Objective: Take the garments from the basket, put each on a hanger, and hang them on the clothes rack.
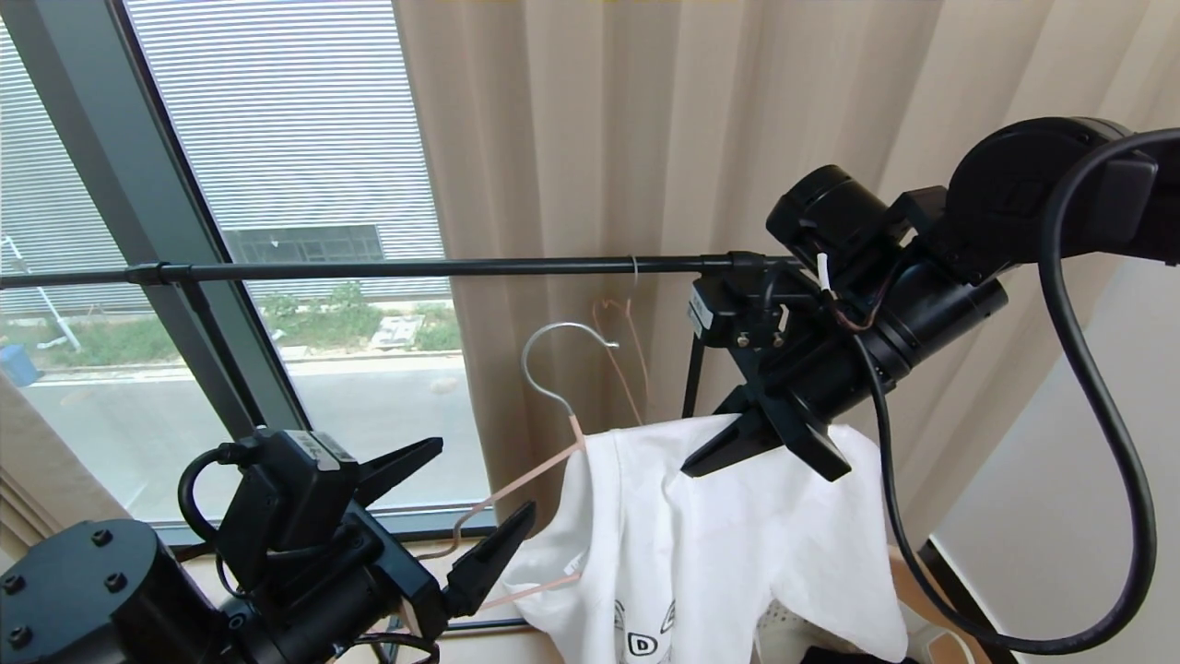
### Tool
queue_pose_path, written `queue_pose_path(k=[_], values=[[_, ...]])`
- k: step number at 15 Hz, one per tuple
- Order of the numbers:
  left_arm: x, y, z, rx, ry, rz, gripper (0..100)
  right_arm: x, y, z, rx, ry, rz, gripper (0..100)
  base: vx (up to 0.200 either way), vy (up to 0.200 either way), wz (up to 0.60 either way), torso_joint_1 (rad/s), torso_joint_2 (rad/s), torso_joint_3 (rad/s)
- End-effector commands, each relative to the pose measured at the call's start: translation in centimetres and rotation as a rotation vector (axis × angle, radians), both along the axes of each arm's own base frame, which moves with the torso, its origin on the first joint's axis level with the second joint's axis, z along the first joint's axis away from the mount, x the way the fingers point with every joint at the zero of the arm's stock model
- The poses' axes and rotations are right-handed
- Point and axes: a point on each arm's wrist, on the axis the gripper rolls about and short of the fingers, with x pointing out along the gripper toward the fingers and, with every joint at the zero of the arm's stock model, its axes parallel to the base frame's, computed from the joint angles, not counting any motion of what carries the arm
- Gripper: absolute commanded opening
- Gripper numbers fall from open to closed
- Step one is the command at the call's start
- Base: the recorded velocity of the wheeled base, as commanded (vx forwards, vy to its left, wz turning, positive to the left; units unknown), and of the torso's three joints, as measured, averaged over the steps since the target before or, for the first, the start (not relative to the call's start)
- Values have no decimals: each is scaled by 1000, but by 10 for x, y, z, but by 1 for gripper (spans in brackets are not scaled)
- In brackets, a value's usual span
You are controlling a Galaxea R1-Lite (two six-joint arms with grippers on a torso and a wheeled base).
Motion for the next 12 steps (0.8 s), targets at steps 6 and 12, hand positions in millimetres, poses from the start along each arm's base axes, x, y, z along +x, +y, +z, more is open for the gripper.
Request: queue_pose_path(k=[6,12], values=[[-2,20,8,-83,18,-32,100,-1,-2,10,-45,-77,-47,0,0,0,0,0,0,0],[-1,55,8,-143,64,143,100,-18,10,35,-111,-245,-227,0,0,0,0,0,0,0]])
